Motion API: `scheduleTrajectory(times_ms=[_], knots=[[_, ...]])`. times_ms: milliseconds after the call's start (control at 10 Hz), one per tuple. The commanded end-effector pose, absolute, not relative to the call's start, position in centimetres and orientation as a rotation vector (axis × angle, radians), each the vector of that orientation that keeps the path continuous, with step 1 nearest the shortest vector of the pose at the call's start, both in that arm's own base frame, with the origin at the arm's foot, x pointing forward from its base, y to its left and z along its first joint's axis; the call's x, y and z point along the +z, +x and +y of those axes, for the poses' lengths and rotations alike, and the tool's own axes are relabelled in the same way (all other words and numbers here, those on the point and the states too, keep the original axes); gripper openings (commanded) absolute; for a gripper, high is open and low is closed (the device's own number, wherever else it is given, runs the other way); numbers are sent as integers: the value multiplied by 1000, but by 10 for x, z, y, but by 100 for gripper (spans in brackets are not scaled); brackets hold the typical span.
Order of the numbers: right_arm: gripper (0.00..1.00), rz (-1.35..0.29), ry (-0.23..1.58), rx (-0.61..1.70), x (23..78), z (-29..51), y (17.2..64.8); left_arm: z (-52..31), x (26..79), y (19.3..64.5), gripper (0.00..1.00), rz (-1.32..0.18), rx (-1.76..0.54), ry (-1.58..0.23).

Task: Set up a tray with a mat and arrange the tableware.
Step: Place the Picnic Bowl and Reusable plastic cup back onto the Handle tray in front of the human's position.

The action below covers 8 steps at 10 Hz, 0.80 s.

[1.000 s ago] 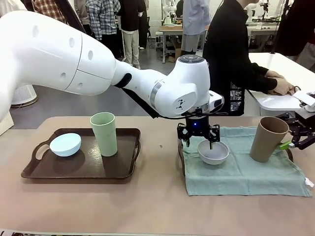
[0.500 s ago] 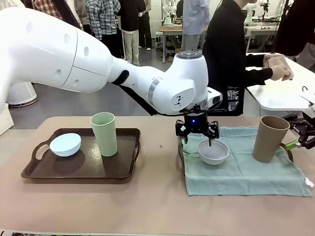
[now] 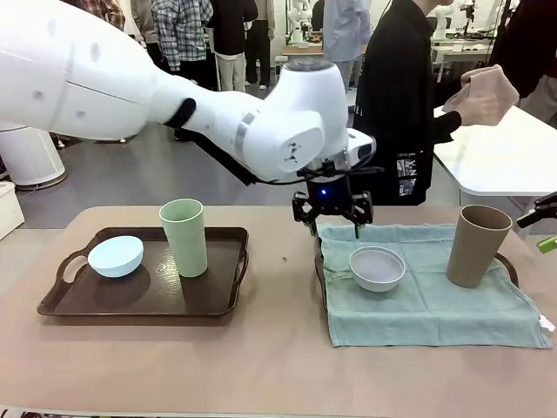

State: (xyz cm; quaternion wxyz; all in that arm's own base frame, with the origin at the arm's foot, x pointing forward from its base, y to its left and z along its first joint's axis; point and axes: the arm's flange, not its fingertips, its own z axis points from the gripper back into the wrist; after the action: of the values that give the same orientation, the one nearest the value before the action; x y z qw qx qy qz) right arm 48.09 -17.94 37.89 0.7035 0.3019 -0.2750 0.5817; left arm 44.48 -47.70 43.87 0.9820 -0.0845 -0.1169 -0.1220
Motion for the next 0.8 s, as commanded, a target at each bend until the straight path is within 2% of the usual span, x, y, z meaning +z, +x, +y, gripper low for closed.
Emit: scheduleTrajectory(times_ms=[0,200,500,700], knots=[[100,-557,670,1256,447,-105,443,-430,486,415,64,-305,-257,-154],[100,-623,626,1172,511,-30,431,-382,540,395,64,-394,-323,-119],[100,-581,463,1067,539,31,427,-305,599,377,64,-544,-256,-72],[100,-410,95,1002,533,30,414,-256,634,353,64,-634,-159,61]])
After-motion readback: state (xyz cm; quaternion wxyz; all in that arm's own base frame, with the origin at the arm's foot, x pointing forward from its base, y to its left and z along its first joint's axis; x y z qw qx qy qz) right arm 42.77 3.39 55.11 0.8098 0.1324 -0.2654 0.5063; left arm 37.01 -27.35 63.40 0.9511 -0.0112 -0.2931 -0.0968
